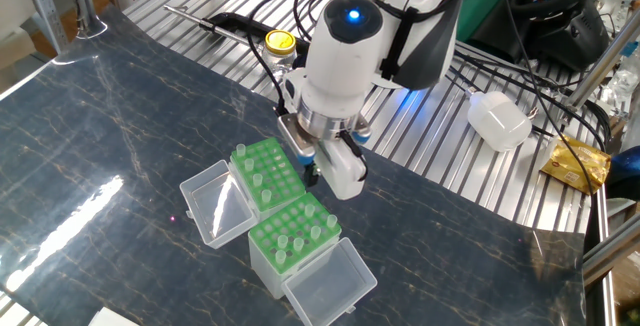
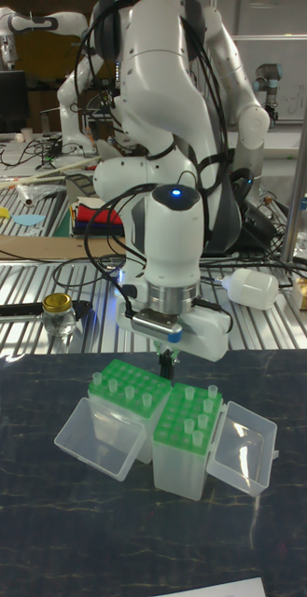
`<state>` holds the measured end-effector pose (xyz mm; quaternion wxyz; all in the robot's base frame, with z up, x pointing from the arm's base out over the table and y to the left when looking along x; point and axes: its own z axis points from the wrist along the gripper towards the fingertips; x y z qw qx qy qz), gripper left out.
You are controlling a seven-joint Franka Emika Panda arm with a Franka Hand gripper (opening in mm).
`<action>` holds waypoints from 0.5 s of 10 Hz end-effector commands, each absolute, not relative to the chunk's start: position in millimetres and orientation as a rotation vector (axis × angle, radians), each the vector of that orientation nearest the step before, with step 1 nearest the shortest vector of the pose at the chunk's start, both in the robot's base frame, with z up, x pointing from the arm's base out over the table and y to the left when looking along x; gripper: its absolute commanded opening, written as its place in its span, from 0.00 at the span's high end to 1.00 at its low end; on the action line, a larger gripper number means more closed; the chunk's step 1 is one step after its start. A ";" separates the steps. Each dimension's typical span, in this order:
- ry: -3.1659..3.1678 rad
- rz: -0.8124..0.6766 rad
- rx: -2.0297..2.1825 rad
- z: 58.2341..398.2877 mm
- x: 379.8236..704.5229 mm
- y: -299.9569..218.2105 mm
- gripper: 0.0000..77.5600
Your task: Transfer all large pipette tips from one holder to another
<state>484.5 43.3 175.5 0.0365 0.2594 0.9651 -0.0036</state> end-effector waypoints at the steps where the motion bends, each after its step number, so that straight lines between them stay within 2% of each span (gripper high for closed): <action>1: 2.908 0.004 0.830 175.5 492.9 39.6 0.99; 5: 2.870 0.012 0.865 175.6 502.9 35.7 0.99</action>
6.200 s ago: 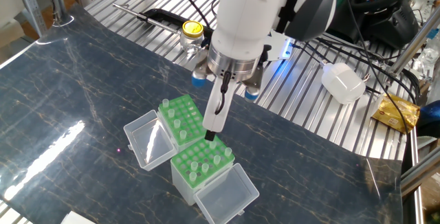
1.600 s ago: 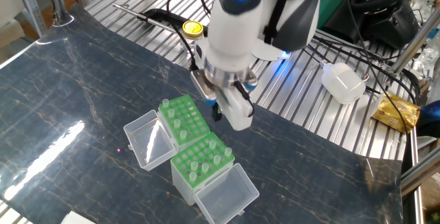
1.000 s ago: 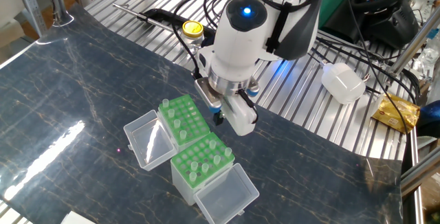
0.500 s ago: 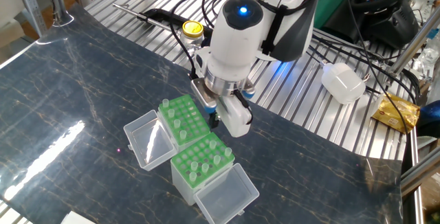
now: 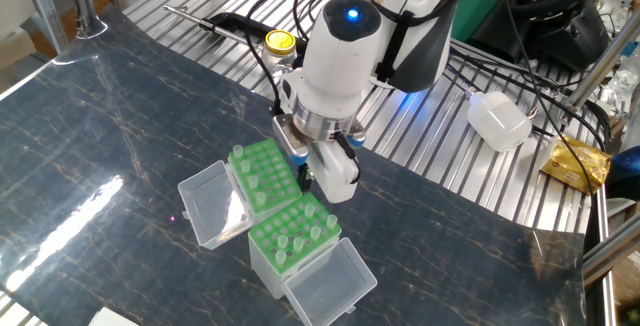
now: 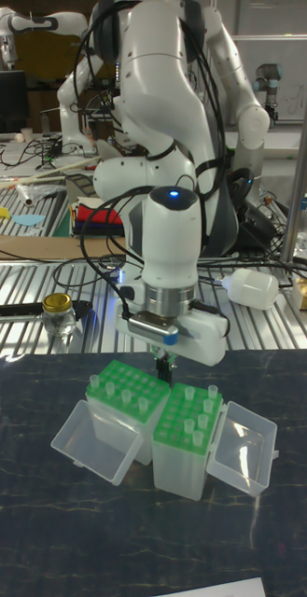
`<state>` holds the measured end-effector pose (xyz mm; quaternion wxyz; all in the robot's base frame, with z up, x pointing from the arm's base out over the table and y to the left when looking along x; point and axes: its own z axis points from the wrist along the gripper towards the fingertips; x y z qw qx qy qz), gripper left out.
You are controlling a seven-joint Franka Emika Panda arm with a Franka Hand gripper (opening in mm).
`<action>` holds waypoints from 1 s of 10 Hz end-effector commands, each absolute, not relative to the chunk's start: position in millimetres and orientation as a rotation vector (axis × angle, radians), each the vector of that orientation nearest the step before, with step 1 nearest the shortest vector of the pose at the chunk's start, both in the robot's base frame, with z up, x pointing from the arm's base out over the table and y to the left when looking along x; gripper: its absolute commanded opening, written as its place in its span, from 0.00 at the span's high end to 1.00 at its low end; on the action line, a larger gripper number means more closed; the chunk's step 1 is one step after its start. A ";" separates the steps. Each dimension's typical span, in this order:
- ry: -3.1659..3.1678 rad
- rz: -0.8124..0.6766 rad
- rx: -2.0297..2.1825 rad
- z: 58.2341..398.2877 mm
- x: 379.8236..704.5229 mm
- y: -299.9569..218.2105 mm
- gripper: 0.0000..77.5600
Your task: Transfer all large pipette tips from one holder to another
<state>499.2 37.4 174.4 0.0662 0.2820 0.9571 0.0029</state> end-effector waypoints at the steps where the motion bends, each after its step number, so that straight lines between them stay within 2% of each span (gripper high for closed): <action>1: 2.870 0.012 0.865 175.6 502.9 35.7 0.99; 10: 2.803 0.001 0.963 177.6 502.2 35.5 0.99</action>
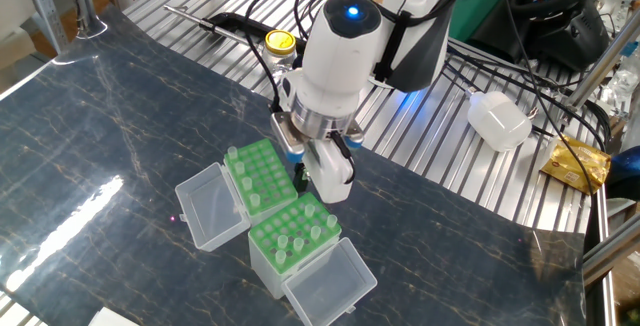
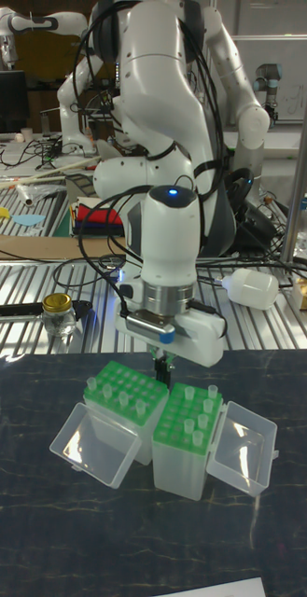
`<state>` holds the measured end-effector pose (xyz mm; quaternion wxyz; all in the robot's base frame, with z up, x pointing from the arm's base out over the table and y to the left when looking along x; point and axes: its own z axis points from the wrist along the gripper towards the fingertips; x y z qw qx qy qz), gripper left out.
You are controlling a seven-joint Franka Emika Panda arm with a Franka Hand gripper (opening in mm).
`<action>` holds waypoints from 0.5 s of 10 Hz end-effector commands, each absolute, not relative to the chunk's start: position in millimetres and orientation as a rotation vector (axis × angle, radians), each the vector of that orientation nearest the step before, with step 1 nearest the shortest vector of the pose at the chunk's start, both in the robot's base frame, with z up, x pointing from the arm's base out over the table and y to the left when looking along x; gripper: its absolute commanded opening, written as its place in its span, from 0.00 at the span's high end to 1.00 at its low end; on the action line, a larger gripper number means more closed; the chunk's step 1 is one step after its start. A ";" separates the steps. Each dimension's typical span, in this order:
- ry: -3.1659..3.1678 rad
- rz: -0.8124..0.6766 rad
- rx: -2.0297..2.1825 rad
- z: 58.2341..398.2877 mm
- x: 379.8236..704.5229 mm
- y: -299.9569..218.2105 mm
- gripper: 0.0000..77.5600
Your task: Transfer all large pipette tips from one holder to another
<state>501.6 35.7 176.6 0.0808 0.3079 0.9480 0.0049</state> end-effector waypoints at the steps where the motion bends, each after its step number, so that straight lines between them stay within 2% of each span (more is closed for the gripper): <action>1: 2.779 0.012 1.007 178.2 502.1 35.2 0.99; 5: 2.763 0.014 1.067 191.1 499.0 29.0 0.99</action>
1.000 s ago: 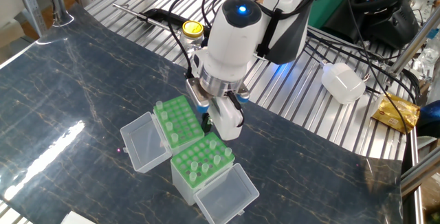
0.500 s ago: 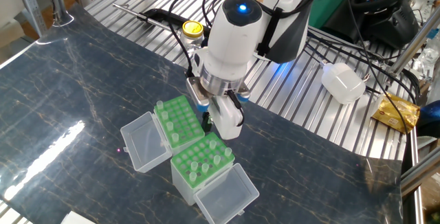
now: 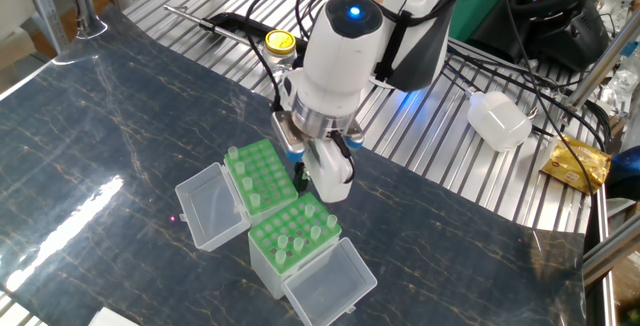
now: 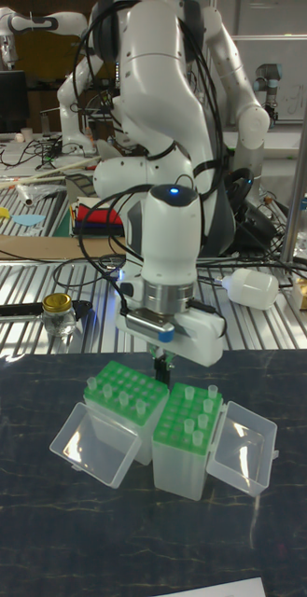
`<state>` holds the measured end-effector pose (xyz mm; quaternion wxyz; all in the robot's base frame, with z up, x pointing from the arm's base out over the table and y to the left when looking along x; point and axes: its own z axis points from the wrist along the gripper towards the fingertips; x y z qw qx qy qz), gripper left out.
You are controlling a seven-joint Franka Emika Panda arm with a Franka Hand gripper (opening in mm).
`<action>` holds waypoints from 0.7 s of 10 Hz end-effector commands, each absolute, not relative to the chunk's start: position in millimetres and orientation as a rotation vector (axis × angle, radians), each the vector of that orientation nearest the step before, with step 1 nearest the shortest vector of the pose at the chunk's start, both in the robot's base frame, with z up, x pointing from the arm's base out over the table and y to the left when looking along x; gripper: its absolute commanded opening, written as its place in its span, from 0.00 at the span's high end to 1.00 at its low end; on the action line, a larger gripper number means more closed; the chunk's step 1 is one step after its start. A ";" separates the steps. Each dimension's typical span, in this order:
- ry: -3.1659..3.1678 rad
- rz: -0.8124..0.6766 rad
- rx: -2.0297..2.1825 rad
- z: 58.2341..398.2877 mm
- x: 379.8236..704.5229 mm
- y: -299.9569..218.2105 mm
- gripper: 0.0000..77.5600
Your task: Transfer all large pipette tips from one holder to another
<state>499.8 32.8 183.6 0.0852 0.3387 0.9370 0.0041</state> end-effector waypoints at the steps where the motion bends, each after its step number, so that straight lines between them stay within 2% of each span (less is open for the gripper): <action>1: 2.748 0.014 1.088 191.1 499.1 29.0 0.99; 7: 2.658 -0.002 1.210 191.5 501.0 28.2 0.99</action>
